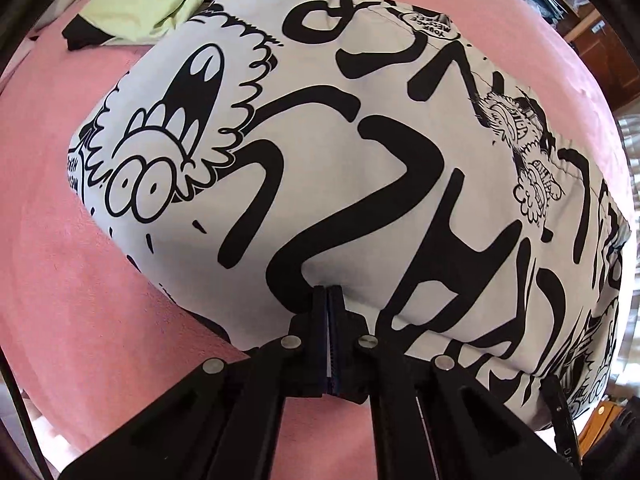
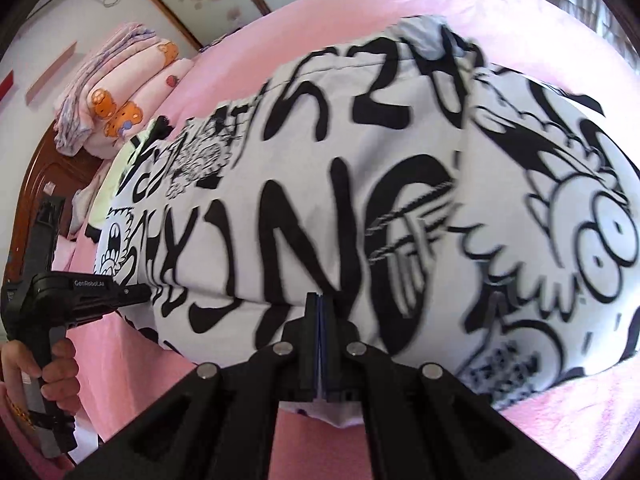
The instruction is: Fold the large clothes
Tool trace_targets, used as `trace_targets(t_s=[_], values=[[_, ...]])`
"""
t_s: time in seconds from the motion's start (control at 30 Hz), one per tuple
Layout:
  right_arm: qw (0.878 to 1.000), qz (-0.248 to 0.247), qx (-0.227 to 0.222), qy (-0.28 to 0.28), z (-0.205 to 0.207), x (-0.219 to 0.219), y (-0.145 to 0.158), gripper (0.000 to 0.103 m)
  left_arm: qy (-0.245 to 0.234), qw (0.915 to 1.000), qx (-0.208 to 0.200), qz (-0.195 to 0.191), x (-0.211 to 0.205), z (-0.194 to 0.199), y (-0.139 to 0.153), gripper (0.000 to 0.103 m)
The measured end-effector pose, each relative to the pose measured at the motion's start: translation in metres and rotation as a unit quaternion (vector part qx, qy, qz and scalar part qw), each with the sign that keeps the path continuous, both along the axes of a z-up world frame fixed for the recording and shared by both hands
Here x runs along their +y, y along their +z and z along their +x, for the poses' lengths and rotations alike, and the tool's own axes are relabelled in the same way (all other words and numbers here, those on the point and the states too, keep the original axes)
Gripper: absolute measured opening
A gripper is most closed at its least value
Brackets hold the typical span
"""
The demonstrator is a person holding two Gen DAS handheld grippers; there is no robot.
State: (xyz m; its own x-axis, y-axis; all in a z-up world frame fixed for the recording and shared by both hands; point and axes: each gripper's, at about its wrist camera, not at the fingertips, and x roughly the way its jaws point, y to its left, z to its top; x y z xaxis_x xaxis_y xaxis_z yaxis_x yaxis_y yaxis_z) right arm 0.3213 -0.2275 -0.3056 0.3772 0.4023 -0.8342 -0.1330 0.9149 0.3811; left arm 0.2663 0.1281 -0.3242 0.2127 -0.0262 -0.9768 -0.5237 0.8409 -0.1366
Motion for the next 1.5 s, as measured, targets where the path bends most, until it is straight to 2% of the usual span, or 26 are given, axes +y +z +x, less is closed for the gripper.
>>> trace_targets(t_s=[0.13, 0.27, 0.37, 0.5, 0.67, 0.8, 0.93, 1.07, 1.13, 1.2, 1.23, 1.27, 1.33, 1.4, 1.5], values=[[0.997, -0.059, 0.0, -0.045, -0.001, -0.036, -0.001, 0.0, 0.003, 0.9996, 0.002, 0.029, 0.003, 0.0, 0.002, 0.002], [0.993, -0.046, 0.009, -0.109, -0.003, -0.092, -0.001, 0.0, -0.002, 0.9982, 0.003, 0.06, 0.009, -0.003, 0.005, 0.002], [0.991, -0.033, 0.012, -0.131, -0.007, -0.119, 0.002, 0.0, 0.01, 0.9976, 0.002, 0.069, 0.021, -0.001, 0.01, 0.002], [0.99, -0.073, 0.0, -0.121, -0.011, -0.122, 0.009, 0.0, 0.023, 0.995, 0.002, 0.098, 0.054, 0.002, 0.014, 0.002], [0.988, -0.062, 0.008, -0.138, -0.012, -0.126, 0.006, 0.0, 0.043, 0.9858, 0.017, 0.161, 0.102, 0.006, 0.02, 0.002], [0.987, -0.073, 0.014, -0.142, -0.008, -0.119, 0.007, 0.0, 0.036, 0.9809, 0.026, 0.189, 0.132, 0.007, 0.019, 0.002], [0.985, -0.079, 0.028, -0.153, -0.001, -0.115, 0.008, 0.0, 0.029, 0.9697, 0.049, 0.238, 0.151, 0.012, 0.015, 0.002], [0.979, -0.104, 0.051, -0.169, 0.01, -0.103, 0.019, 0.0, 0.052, 0.969, 0.03, 0.24, 0.173, 0.013, 0.03, 0.002], [0.977, -0.133, 0.042, -0.164, 0.014, -0.092, 0.034, 0.0, 0.035, 0.9672, 0.0, 0.252, 0.172, 0.013, 0.05, 0.003], [0.978, -0.139, 0.008, -0.156, 0.017, -0.077, 0.054, 0.0, 0.002, 0.9709, -0.029, 0.238, 0.157, 0.016, 0.062, 0.005], [0.98, -0.13, -0.008, -0.152, 0.019, -0.068, 0.063, 0.0, -0.019, 0.9743, -0.043, 0.22, 0.15, 0.02, 0.069, 0.01], [0.983, -0.114, -0.024, -0.145, 0.022, -0.058, 0.071, 0.0, -0.041, 0.9776, -0.058, 0.198, 0.142, 0.024, 0.076, 0.016], [0.988, -0.073, -0.052, -0.122, 0.029, -0.035, 0.083, 0.0, -0.082, 0.9822, -0.084, 0.147, 0.122, 0.036, 0.084, 0.022], [0.993, -0.034, -0.073, -0.089, 0.042, -0.006, 0.09, 0.0, -0.107, 0.9849, -0.094, 0.099, 0.091, 0.049, 0.09, 0.025], [0.996, -0.016, -0.076, -0.043, 0.065, 0.037, 0.089, 0.0, -0.141, 0.9846, -0.095, 0.039, 0.052, 0.071, 0.081, 0.026]])
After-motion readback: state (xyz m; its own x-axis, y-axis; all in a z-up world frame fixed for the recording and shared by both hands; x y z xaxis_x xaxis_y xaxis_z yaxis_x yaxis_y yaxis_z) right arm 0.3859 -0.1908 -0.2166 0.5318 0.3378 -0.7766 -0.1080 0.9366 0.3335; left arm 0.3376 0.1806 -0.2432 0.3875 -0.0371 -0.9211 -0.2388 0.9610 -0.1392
